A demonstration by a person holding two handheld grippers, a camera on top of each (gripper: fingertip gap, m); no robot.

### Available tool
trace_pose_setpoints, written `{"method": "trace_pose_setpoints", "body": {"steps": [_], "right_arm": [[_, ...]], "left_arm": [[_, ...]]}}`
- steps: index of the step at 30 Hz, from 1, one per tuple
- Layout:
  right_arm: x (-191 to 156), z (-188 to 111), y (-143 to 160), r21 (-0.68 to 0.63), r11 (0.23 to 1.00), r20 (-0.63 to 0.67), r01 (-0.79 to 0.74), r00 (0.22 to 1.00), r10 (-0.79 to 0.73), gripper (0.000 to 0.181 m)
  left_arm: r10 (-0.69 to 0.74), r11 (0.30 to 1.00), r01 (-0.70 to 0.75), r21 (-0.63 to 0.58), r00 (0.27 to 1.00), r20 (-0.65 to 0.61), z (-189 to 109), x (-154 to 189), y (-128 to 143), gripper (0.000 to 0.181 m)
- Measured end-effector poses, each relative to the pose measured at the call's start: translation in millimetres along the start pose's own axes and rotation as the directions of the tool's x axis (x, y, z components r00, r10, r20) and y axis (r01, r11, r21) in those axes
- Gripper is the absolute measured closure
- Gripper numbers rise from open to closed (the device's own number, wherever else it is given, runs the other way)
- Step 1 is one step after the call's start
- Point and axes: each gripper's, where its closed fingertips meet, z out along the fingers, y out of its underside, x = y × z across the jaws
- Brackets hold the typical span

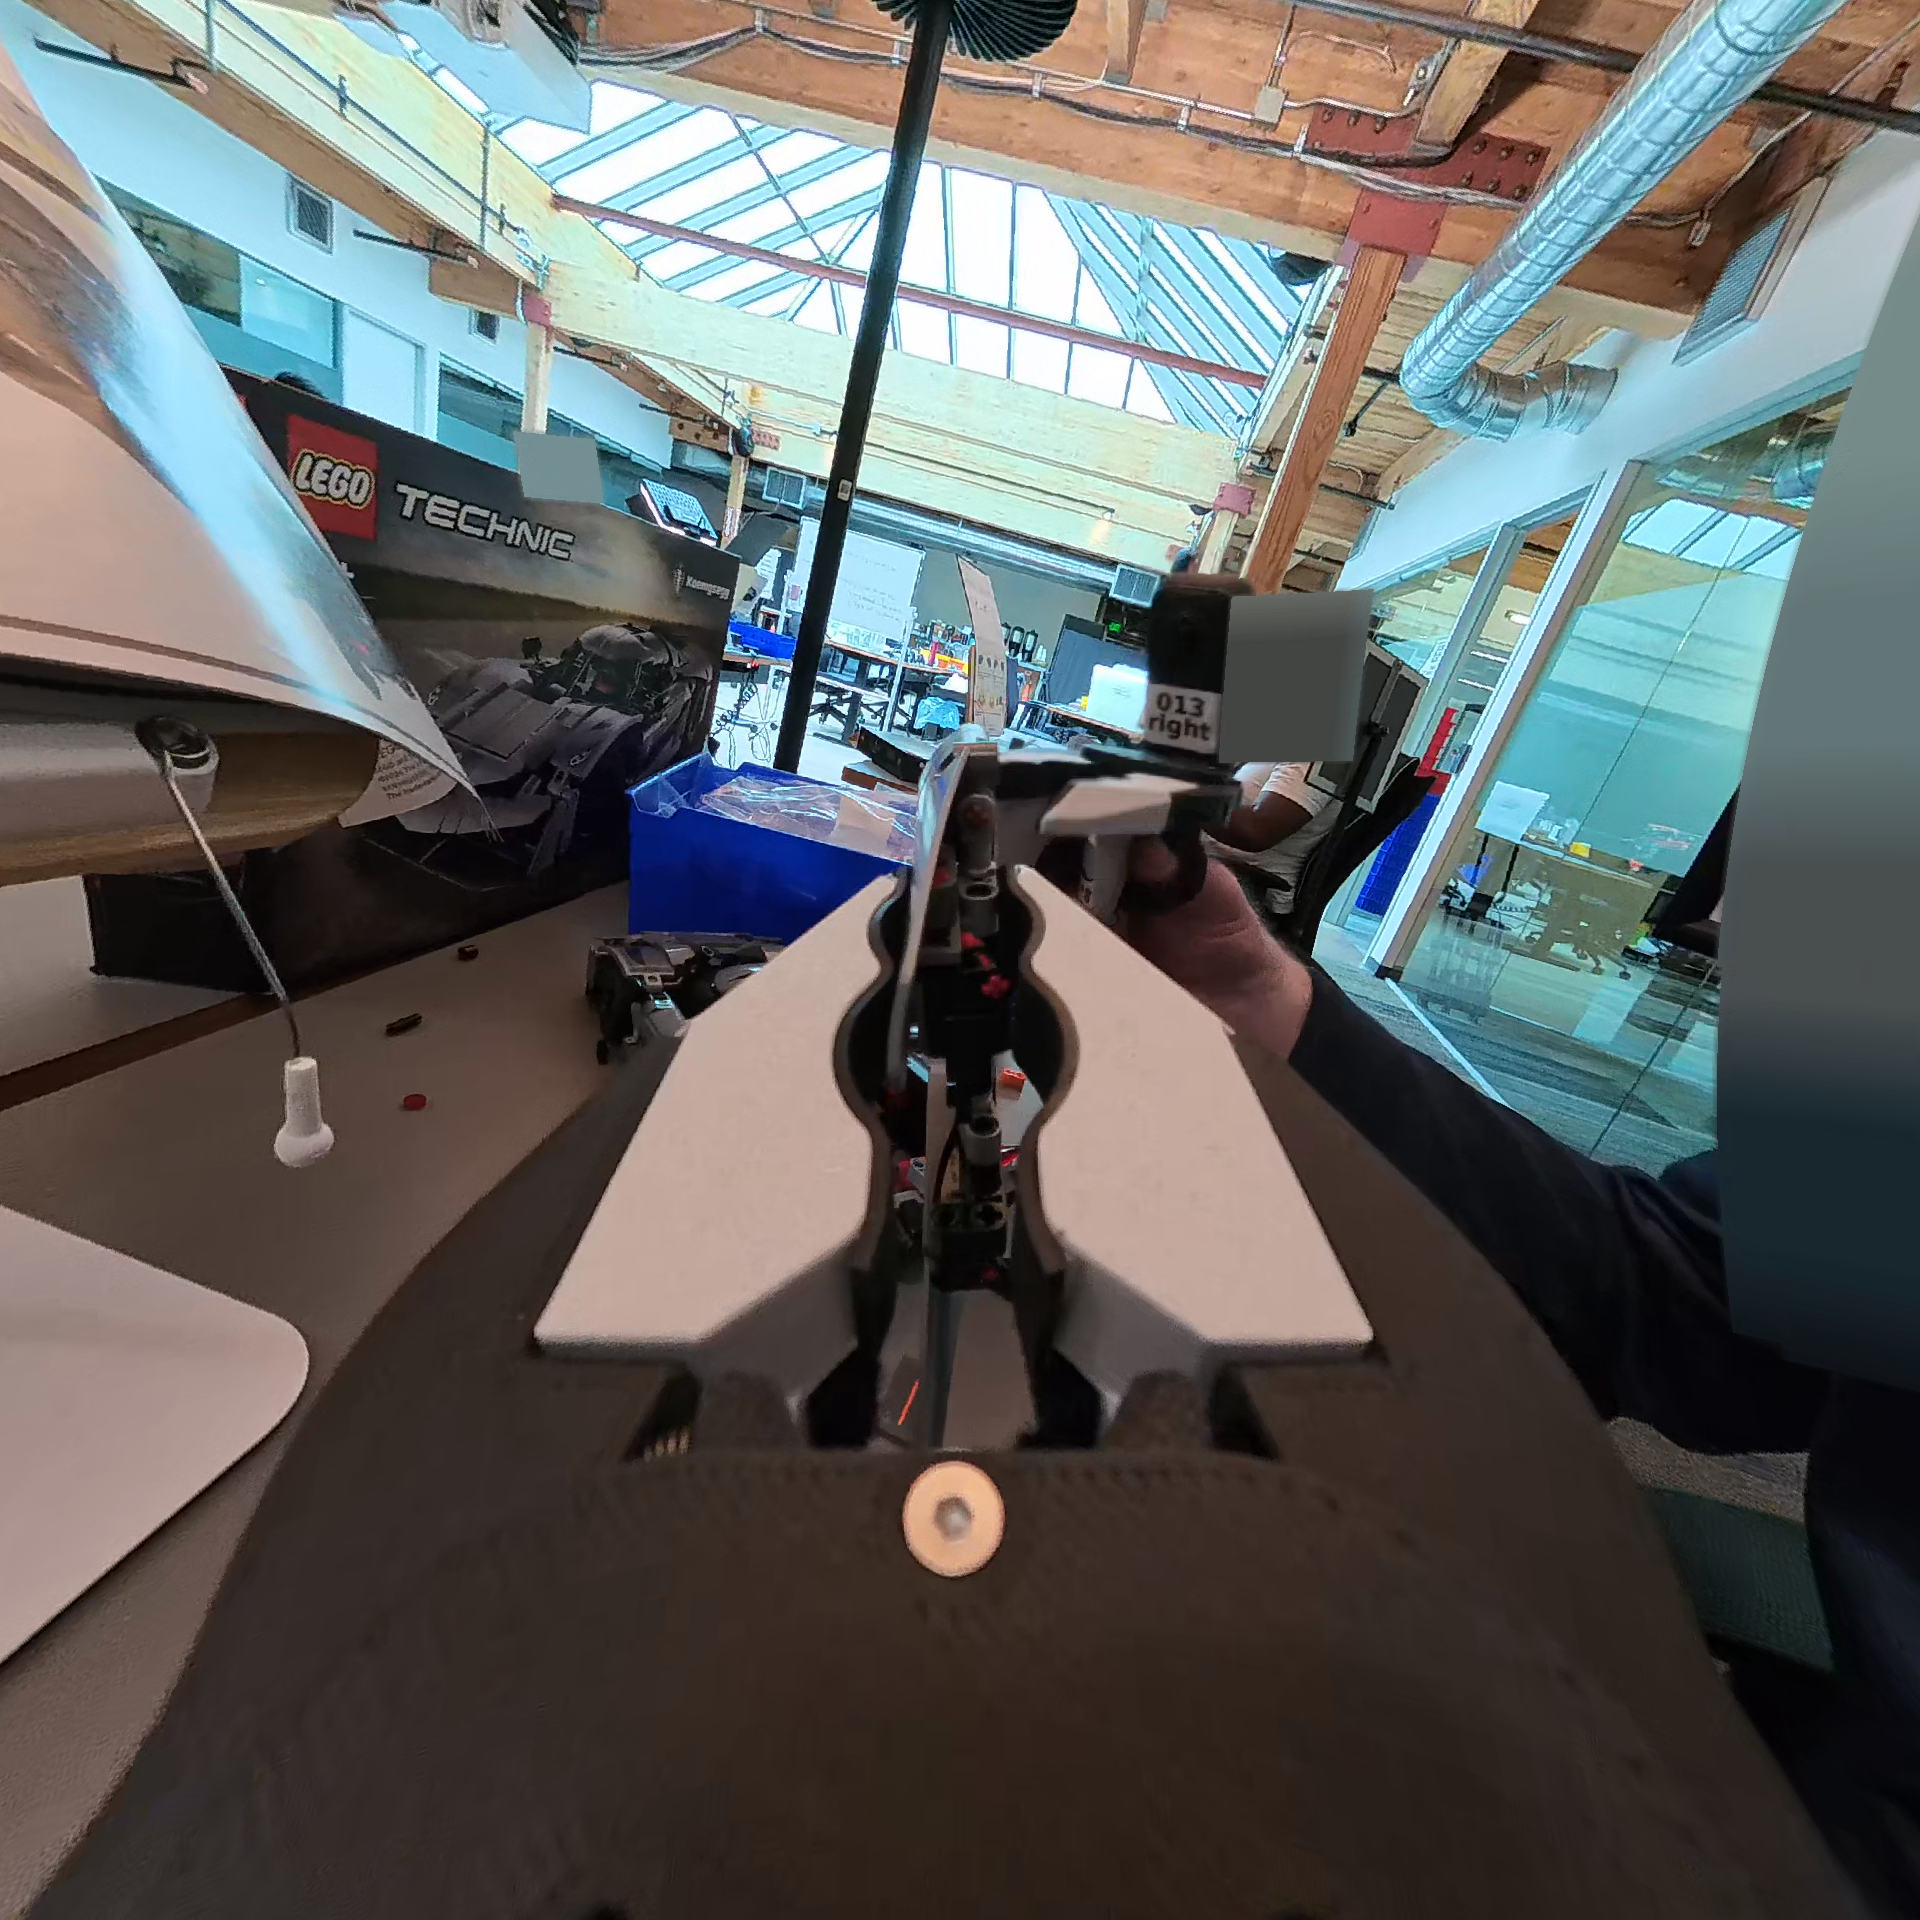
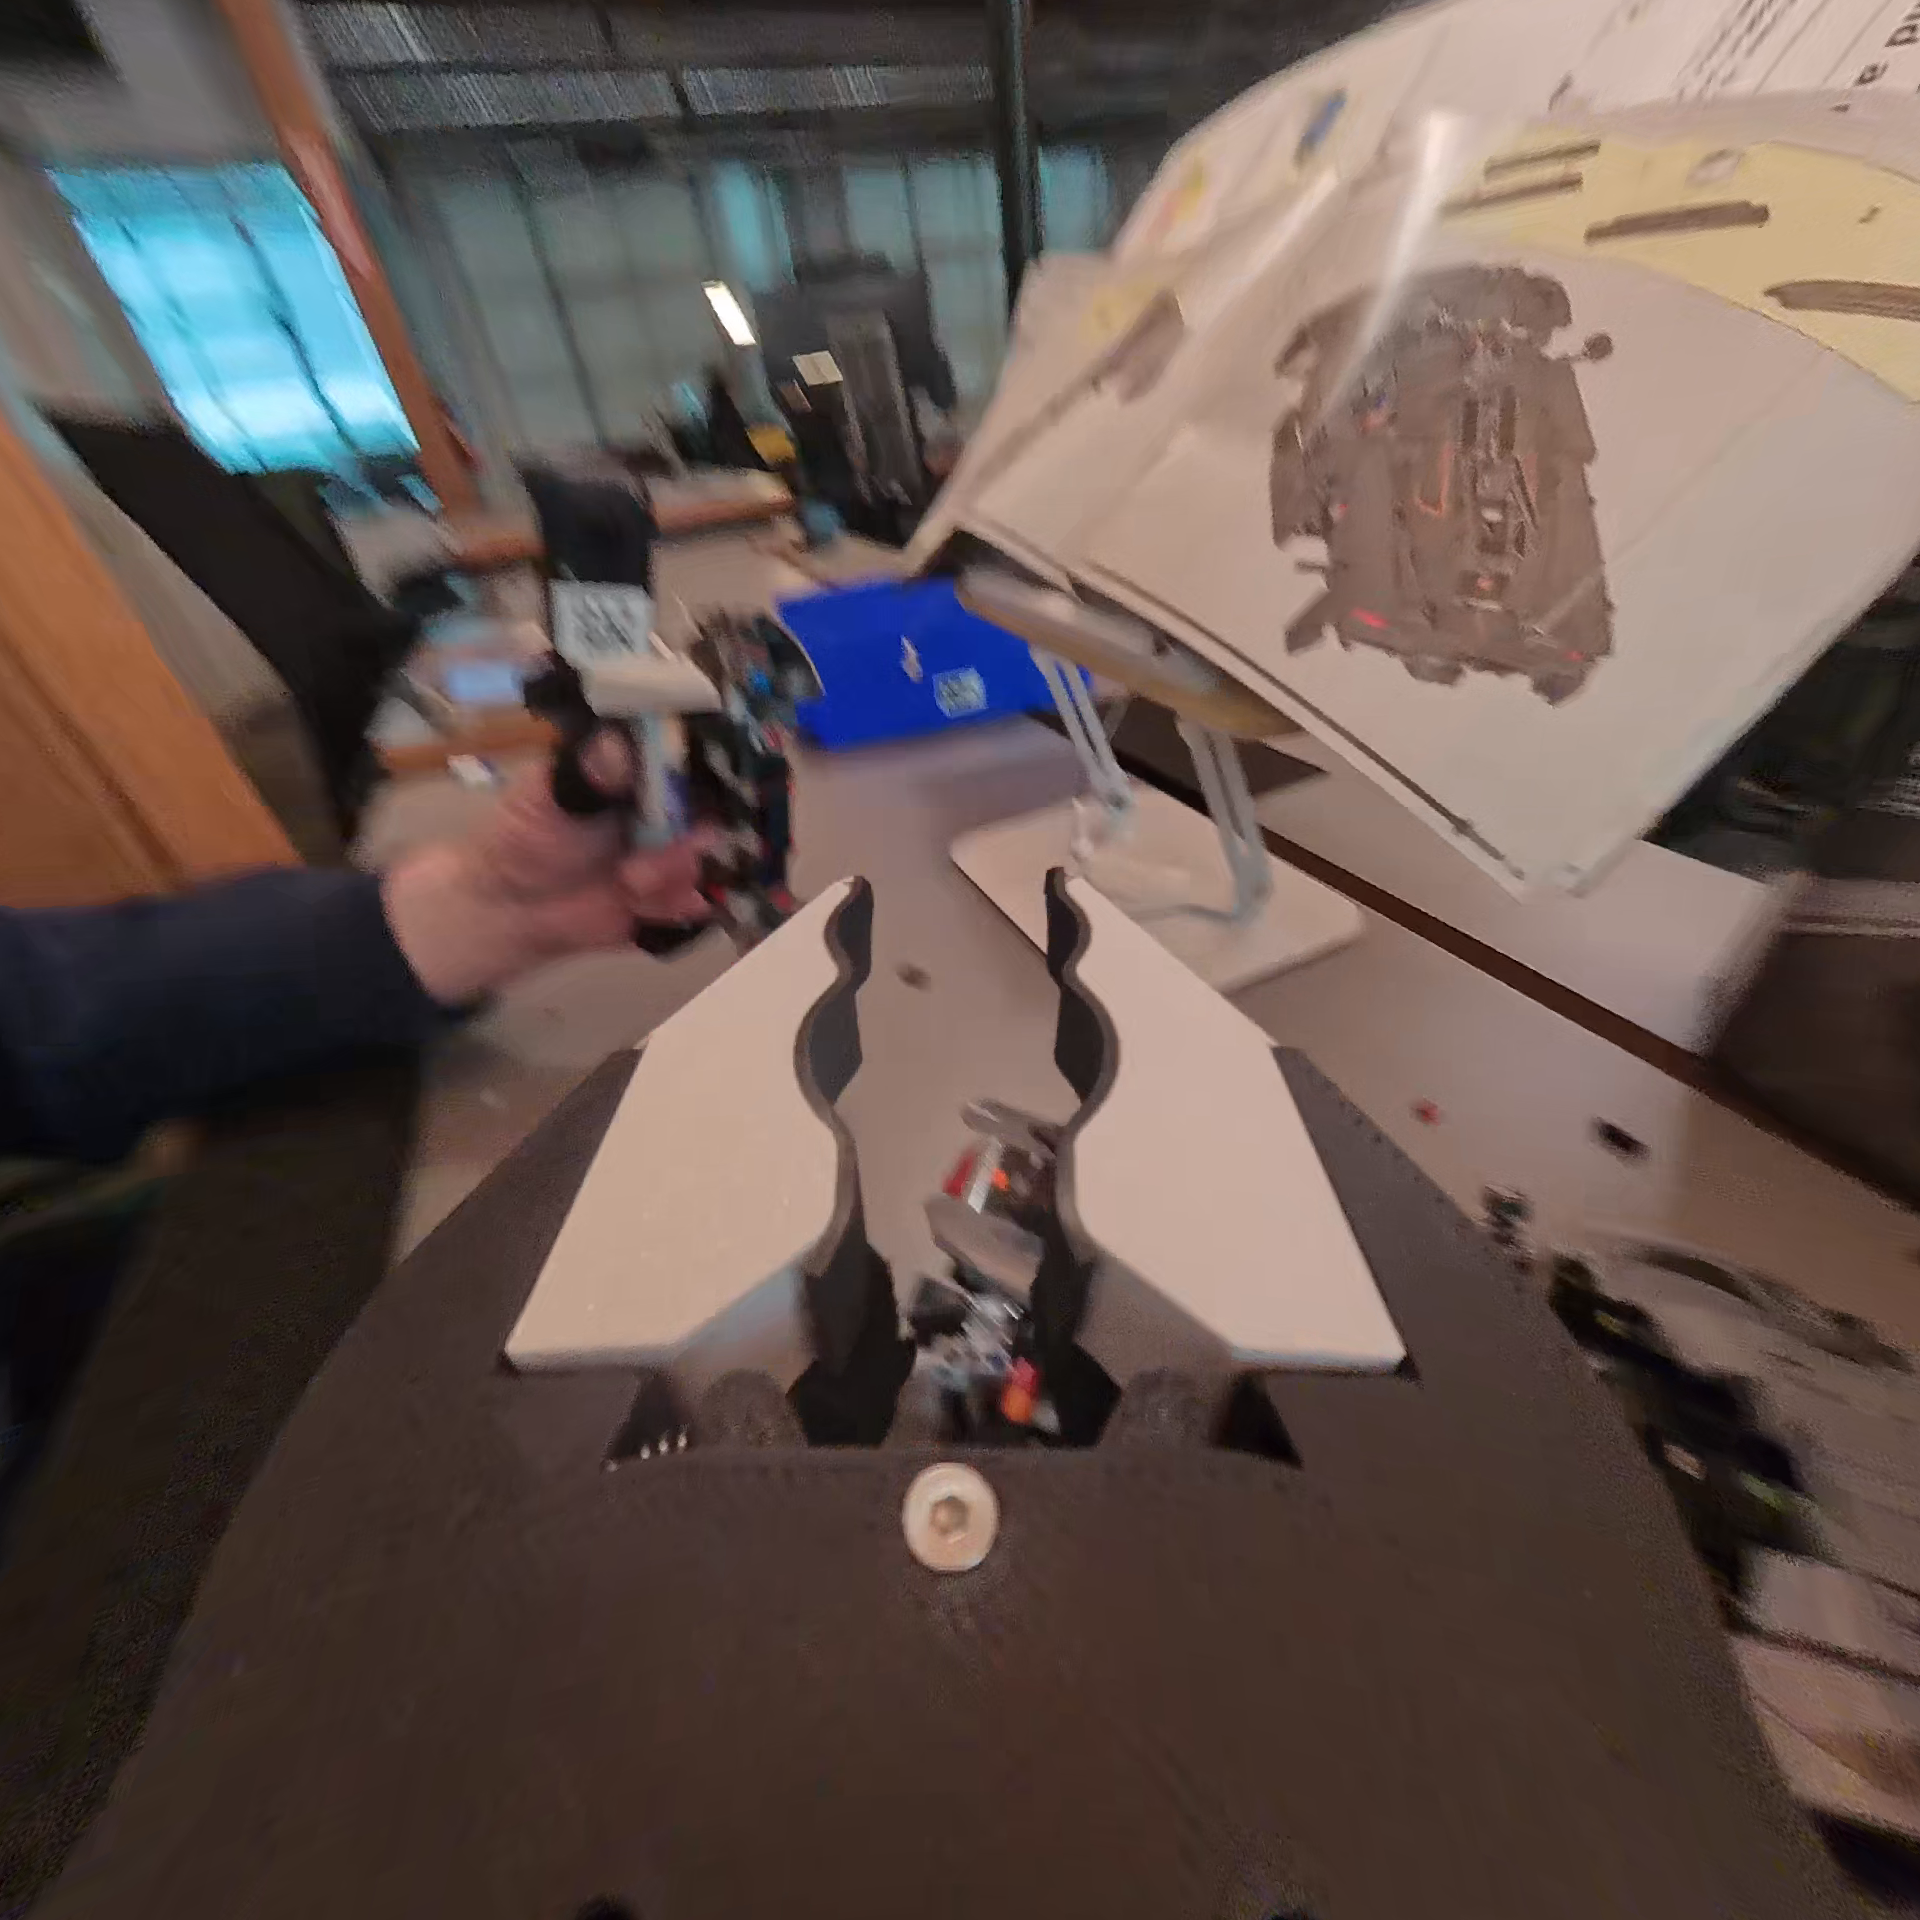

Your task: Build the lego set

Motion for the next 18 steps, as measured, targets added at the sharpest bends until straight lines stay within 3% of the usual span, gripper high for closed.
{"method": "trace_pose_setpoints", "body": {"steps": [3,7,11,15,18], "right_arm": [[9.0,1.1,31.6,-0.236,0.956,-0.104,0.174,0.974,-0.203,0.143],[10.1,2.5,79.9,-0.497,0.805,-0.044,0.323,0.918,-0.395,0.138],[7.5,6.7,96.0,-0.565,0.739,0.007,0.368,0.897,-0.441,0.136],[1.3,5.1,93.7,-0.554,0.729,0.032,0.401,0.886,-0.463,0.14],[3.7,-0.2,102.8,-0.599,0.698,0.041,0.393,0.885,-0.463,0.132]], "left_arm": [[-0.003,1.0,0.003,0.001,1.0,0.005,-0.9,-1.3,-0.7,0.168],[-0.003,1.0,0.003,-0.001,1.0,0.009,-1.6,-1.9,-0.4,0.168],[0.005,1.0,-0.005,-0.008,1.0,0.012,-1.8,-1.0,0.6,0.168],[0.009,1.0,-0.009,-0.008,1.0,0.013,-2.5,-0.5,-0.4,0.168],[0.005,1.0,-0.005,-0.006,1.0,0.015,-3.0,-1.6,-0.6,0.168]]}}
